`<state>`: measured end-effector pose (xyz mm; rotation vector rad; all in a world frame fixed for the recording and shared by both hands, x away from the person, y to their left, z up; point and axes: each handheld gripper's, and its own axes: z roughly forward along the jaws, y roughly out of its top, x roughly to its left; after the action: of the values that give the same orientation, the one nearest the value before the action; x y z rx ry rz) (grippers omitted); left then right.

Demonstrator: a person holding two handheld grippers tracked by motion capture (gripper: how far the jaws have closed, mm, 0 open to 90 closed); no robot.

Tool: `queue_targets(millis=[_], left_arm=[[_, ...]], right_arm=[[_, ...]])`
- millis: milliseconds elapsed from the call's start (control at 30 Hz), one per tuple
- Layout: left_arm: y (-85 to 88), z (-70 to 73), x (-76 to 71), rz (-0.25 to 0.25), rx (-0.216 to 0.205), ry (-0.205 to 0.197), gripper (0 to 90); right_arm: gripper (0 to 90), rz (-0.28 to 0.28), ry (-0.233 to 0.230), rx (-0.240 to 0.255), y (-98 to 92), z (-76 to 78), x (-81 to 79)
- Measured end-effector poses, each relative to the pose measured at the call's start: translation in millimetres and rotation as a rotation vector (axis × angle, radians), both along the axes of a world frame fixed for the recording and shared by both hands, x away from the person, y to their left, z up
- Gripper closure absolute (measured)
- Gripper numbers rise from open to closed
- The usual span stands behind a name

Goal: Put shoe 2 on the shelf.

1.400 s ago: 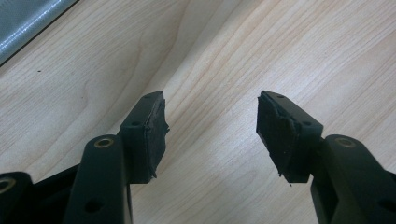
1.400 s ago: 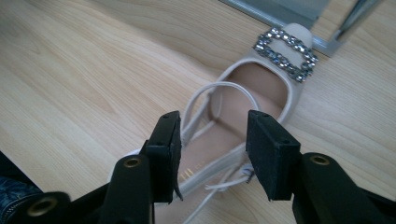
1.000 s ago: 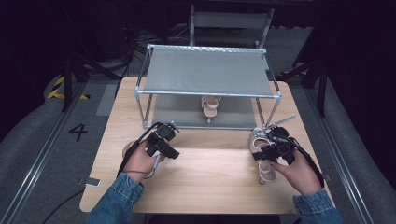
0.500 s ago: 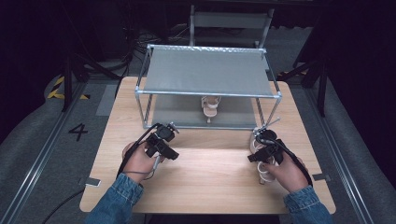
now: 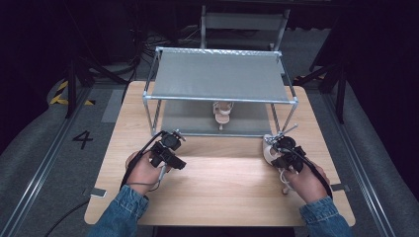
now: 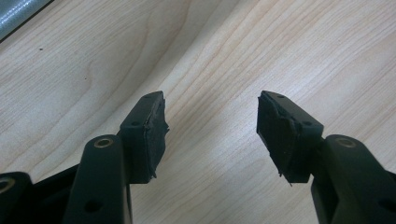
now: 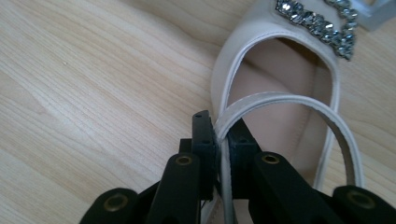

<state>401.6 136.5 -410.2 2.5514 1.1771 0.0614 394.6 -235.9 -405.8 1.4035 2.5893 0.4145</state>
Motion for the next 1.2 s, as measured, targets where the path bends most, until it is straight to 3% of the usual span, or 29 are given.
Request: queue_targets(millis=[267,367,533,833,1200], left_arm=[[2.1,0.9,-0.4,0.006,0.002,0.0,42.7],[2.6,0.7,-0.3,0.006,0.004,0.0,42.7],[4.7,2.0,-0.6,0.01,0.006,-0.005,42.7],[8.3,-0.4,-1.4,0.026,0.008,-0.002,42.8],[17.9,0.4,-8.2,0.031,0.005,-0.011,42.7]], right_arm=[[85.3,0.012,-0.067,0.041,-6.2,20.5,-4.5],[85.3,0.034,-0.102,0.035,-2.3,25.9,-5.3],[85.2,0.043,-0.122,0.019,4.4,29.2,-2.6],[85.3,0.051,-0.149,0.025,11.7,33.2,15.2],[85.3,0.043,-0.193,0.001,29.7,30.8,51.7]])
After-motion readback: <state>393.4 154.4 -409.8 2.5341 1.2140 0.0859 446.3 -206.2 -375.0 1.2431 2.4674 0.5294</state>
